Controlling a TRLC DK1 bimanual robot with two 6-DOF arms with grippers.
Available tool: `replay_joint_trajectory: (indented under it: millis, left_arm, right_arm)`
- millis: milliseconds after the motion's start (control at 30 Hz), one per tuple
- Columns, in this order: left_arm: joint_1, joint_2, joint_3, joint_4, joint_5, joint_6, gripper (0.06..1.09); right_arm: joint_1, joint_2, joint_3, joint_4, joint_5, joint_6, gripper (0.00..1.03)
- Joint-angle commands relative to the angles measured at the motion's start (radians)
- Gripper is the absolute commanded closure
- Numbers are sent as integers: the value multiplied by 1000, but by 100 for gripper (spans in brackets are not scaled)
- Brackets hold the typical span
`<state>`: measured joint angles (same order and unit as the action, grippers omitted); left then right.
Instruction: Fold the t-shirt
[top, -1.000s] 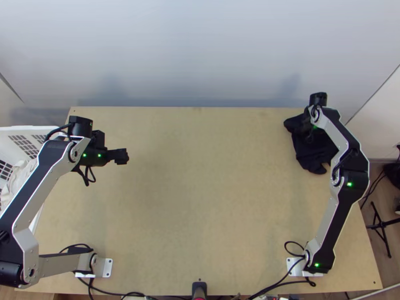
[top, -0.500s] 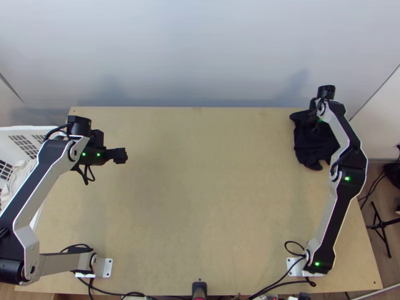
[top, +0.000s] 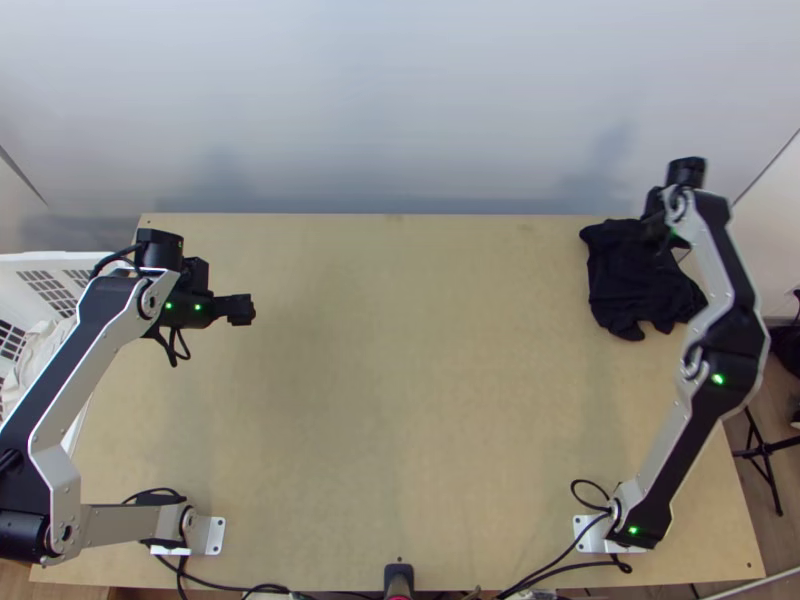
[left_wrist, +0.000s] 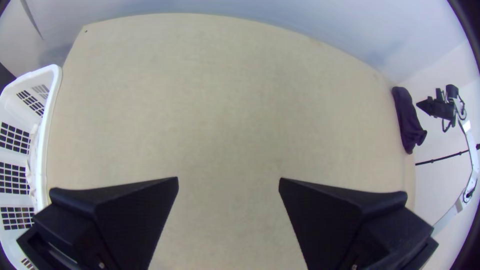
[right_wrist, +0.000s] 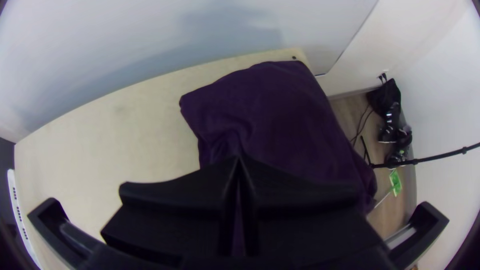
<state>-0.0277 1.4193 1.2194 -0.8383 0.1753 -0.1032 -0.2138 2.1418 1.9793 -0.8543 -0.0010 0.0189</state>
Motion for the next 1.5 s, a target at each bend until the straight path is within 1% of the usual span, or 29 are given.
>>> replay_joint_trajectory:
  millis: [0, 67, 167, 400, 600, 633, 767, 933, 1167, 1333, 1400, 1467]
  left_arm:
    - [2, 3, -11, 1, 1, 3, 11]
    - [2, 3, -15, 5, 1, 8, 11]
    - [0, 10, -18, 8, 1, 8, 11]
    - [0, 0, -26, 11, 1, 7, 11]
    - [22, -20, -40, 11, 0, 11, 11]
    - [23, -20, -40, 11, 1, 11, 11]
    - [23, -25, -40, 11, 1, 7, 11]
    - [23, -33, -47, 11, 0, -1, 11]
    - [20, -56, -47, 11, -3, -4, 11]
    - [-3, -53, -37, 11, -3, -26, 11]
    - [-15, -49, -32, 11, -3, -39, 11]
    - [-26, -49, -27, 11, -3, -46, 11]
  right_arm:
    - [-30, -283, -189, -25, -67, 32, 100]
    - [-38, -342, -269, -11, -65, 21, 100]
    - [-55, -401, -395, 70, -65, 10, 100]
    - [-61, -416, -550, 159, -53, -20, 100]
    - [-55, -384, -689, 320, -28, -22, 100]
    - [-50, -372, -711, 354, -13, -27, 100]
    - [-59, -289, -726, 442, 24, -37, 100]
    - [-99, -220, -721, 471, 33, -66, 100]
    - [-182, -287, -752, 471, 33, -135, 100]
    - [-245, -307, -813, 477, 18, -146, 100]
    - [-260, -307, -864, 505, -5, -145, 100]
    - [-259, -307, -912, 537, -10, -139, 100]
